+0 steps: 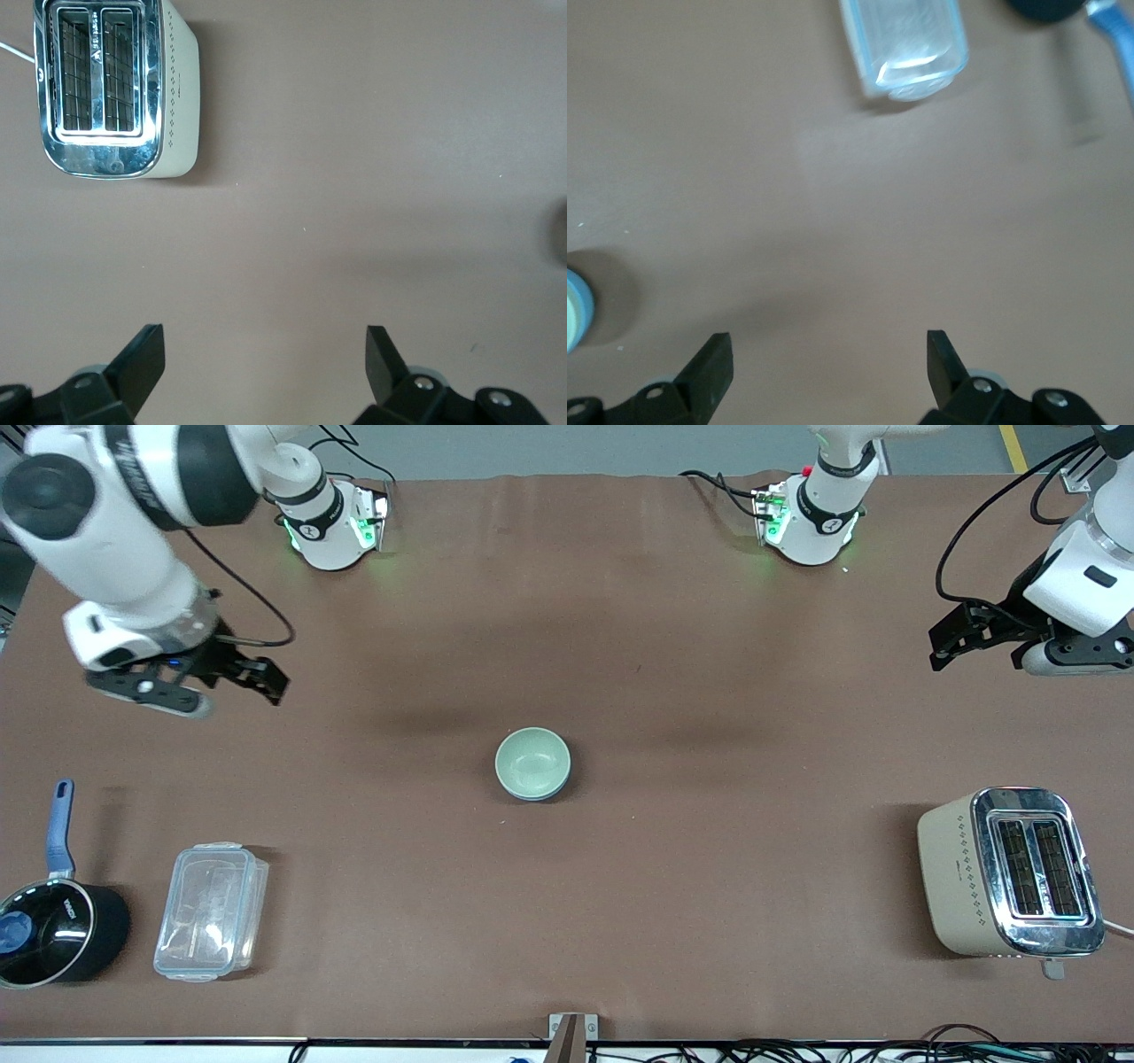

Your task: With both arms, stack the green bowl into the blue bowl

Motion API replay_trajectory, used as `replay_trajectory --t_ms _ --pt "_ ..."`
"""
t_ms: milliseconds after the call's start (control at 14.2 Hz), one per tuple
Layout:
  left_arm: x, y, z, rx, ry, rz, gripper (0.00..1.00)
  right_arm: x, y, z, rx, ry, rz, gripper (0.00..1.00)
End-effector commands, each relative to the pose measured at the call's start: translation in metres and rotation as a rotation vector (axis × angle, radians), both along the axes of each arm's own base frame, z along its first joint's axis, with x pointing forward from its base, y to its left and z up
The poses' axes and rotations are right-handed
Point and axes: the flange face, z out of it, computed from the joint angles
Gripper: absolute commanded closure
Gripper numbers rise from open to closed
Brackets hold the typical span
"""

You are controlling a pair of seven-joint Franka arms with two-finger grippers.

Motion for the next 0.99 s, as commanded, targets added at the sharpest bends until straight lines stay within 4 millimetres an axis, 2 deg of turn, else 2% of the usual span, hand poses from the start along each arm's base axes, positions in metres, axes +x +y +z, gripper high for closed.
replay_trajectory --t_ms 0,212,353,635,917 --pt "0.002 -0.004 0.007 0.010 -0.008 -0.020 0.00 0.009 -0.063 0.046 -0.001 -0.029 0.083 0.03" --pt "0.003 -0.002 0.013 0.008 -0.020 -0.017 0.00 0.014 -0.114 0.082 0.003 -0.088 0.145 0.00" --pt "0.002 -0.004 0.013 0.010 -0.020 -0.019 0.00 0.021 -0.133 0.105 -0.015 -0.127 0.188 0.00" --pt "0.003 -0.002 0.013 0.010 -0.019 -0.019 0.00 0.029 -0.172 0.122 0.041 -0.101 0.168 0.00" --pt "0.002 -0.002 0.012 0.010 -0.017 -0.019 0.00 0.026 -0.165 0.123 0.058 -0.033 0.184 0.00"
